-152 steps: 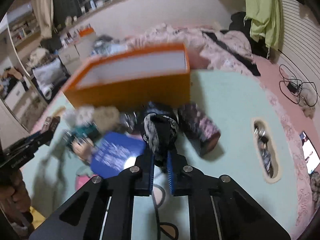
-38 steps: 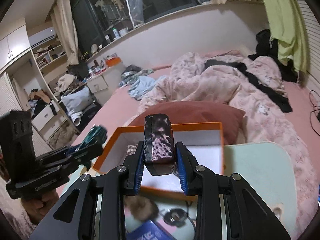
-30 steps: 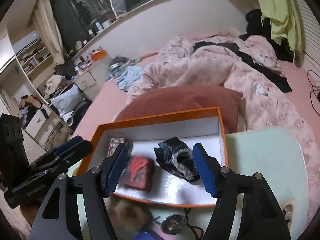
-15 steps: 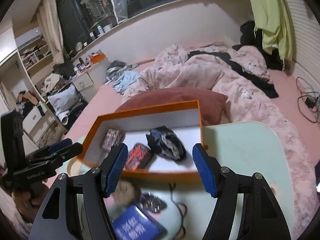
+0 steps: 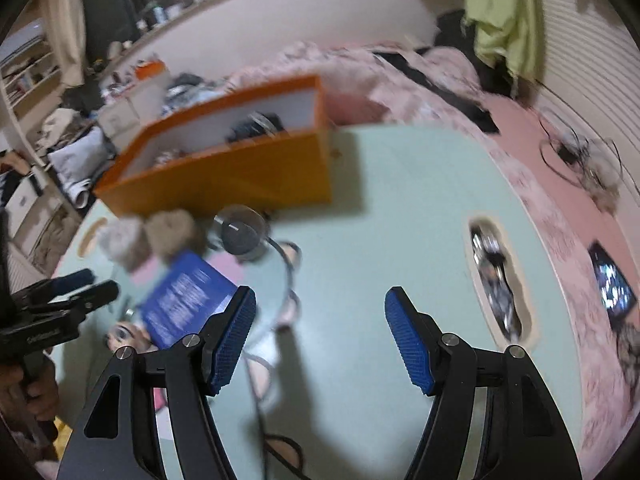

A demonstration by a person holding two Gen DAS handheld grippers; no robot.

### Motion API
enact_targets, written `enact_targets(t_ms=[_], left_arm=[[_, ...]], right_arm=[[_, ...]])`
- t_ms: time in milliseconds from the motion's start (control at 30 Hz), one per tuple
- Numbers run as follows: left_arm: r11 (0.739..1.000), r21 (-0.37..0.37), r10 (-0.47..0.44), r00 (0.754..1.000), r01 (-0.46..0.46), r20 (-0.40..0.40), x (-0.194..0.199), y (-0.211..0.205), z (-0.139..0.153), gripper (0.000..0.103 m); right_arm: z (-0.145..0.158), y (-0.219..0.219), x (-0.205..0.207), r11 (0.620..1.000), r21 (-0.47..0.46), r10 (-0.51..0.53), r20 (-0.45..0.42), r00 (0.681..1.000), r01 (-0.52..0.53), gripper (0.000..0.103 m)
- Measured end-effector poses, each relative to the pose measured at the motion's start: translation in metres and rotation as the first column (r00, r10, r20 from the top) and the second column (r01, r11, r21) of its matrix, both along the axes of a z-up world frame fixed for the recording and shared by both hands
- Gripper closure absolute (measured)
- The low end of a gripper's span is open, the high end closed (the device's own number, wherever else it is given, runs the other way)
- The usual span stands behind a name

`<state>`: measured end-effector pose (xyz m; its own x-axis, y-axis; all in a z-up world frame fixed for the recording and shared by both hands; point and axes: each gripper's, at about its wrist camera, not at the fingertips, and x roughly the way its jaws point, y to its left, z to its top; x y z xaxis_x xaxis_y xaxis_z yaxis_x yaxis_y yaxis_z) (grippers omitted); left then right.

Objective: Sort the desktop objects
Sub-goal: 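Grasp the blue printed tin on the table with the right gripper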

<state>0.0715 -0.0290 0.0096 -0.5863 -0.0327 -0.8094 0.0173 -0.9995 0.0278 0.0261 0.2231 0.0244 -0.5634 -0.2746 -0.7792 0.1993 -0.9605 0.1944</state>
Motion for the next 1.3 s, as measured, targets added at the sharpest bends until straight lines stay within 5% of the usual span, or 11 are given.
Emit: enact_targets(t_ms=[33,233,400,567,700,833,967,1300], left_arm=[[1.0,-0.006,-0.004,1.0,0.004,0.005,0.0,0.001,-0.002,0.001],[1.0,-0.001,0.018,1.0,-0.018,-0.015,0.002,-0.001,-0.002,0.0],[1.0,0.004,0.02,1.0,-0.02,-0.019,0.002,-0.001,-0.002,0.0],[1.0,0.004,0.019,1.0,-0.019,-0.019,0.002,-0.003,-0.003,0.0],[0.999,0.007,0.034,0.999,-0.034,-0.02,0.003,-0.001,-0.003,0.0],[0.994,0.092,0.064,0.996,-0.058,-0.056,0.008,-0.014,0.004,0.0],[0.99,0.103,0.109,0.991,-0.1,-0.083,0.01,-0.028,0.009,0.0],[0.982,0.113,0.164,0.981,-0.152,-0.1,0.003,-0.053,0.014,0.0]], right_arm=[[0.0,0.002,0.0,1.0,0.002,-0.01,-0.008,1.0,0.01,0.035],[-0.008,0.001,-0.007,0.98,0.176,-0.09,-0.03,0.995,0.094,0.021],[-0.007,0.01,-0.004,0.989,0.113,-0.091,-0.04,0.995,0.095,0.021],[0.006,0.012,0.013,0.982,-0.186,0.022,-0.047,0.999,-0.031,0.021],[0.018,-0.018,0.025,0.975,-0.135,0.162,-0.127,0.979,-0.179,0.021],[0.015,-0.053,0.024,0.96,-0.026,0.275,-0.124,0.953,-0.28,0.021],[-0.003,-0.065,0.008,0.951,0.021,0.308,-0.042,0.95,-0.307,0.017],[-0.004,-0.057,0.011,0.95,-0.027,0.311,-0.028,0.95,-0.312,0.016]])
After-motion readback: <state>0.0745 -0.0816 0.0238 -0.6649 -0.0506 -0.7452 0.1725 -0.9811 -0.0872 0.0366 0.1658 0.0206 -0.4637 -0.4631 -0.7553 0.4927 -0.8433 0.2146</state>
